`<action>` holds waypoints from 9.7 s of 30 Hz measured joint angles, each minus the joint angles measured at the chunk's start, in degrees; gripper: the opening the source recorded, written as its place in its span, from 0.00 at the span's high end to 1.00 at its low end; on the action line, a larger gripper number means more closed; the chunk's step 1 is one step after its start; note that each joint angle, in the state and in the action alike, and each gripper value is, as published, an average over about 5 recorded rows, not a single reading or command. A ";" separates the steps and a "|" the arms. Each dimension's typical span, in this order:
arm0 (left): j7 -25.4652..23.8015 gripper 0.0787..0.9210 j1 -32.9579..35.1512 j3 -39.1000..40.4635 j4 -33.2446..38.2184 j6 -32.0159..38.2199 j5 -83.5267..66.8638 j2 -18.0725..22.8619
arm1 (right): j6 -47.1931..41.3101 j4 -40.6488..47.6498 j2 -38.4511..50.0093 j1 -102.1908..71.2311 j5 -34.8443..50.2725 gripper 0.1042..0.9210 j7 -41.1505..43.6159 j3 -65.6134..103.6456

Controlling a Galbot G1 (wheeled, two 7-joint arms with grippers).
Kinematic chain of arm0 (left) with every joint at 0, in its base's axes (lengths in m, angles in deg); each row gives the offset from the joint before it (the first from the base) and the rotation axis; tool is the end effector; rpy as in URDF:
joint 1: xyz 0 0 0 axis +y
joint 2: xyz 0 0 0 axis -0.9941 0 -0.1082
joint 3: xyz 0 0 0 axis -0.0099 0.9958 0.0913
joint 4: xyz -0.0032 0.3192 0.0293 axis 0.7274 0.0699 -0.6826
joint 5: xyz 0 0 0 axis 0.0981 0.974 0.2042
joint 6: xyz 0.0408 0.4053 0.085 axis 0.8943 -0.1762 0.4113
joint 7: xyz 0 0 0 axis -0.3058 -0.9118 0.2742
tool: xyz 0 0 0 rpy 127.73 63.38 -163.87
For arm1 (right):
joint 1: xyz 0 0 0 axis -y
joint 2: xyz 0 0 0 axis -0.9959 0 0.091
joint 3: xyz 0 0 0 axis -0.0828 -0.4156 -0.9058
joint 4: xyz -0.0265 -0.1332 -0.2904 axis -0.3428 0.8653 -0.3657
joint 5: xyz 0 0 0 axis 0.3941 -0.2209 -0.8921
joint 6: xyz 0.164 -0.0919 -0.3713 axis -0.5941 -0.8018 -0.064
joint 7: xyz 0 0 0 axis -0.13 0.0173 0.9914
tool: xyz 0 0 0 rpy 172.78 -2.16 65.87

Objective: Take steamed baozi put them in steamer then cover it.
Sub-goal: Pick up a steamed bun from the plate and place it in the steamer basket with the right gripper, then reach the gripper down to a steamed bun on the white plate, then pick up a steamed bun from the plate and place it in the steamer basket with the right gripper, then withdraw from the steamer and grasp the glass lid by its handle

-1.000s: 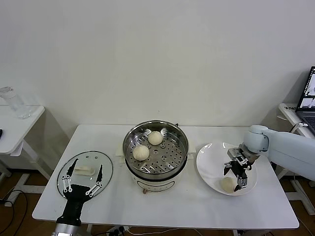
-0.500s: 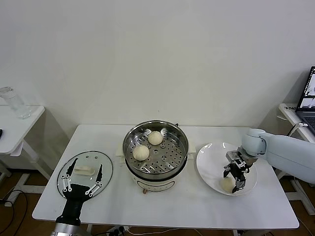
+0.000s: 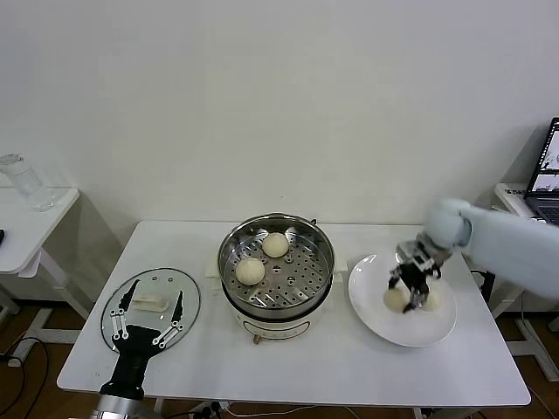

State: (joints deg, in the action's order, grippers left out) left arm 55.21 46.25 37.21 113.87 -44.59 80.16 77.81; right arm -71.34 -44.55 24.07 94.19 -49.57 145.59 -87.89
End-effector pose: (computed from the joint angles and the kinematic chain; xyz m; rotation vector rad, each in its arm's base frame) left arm 0.2129 0.0474 -0.2887 0.0966 2.8851 0.6416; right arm 0.5732 -0.0696 -0.1198 1.5676 -1.1777 1.4538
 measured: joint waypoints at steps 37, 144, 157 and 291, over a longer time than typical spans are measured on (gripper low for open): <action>0.07 0.12 0.85 -1.20 1.73 1.15 -0.13 0.10 | 32.71 -13.57 -23.88 6.95 -19.92 0.31 -3.09 -0.97; 0.27 0.12 -0.25 -1.87 1.12 0.02 -0.67 0.24 | 2.43 23.32 0.79 -22.54 -8.24 0.19 -5.32 16.92; 0.30 0.12 -0.96 -2.09 1.17 -0.27 -0.93 0.17 | 2.00 22.25 0.86 -20.40 -7.85 0.34 -4.68 16.46; 11.26 0.12 -8.75 -5.33 -18.74 0.80 45.06 -3.46 | 26.95 -19.61 -27.89 -98.91 -1.39 0.12 -84.14 99.09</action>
State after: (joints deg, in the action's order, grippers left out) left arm 66.46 37.51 31.88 95.13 -43.79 125.22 74.35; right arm -44.39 -64.16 -3.82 -4.72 -50.95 61.45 11.20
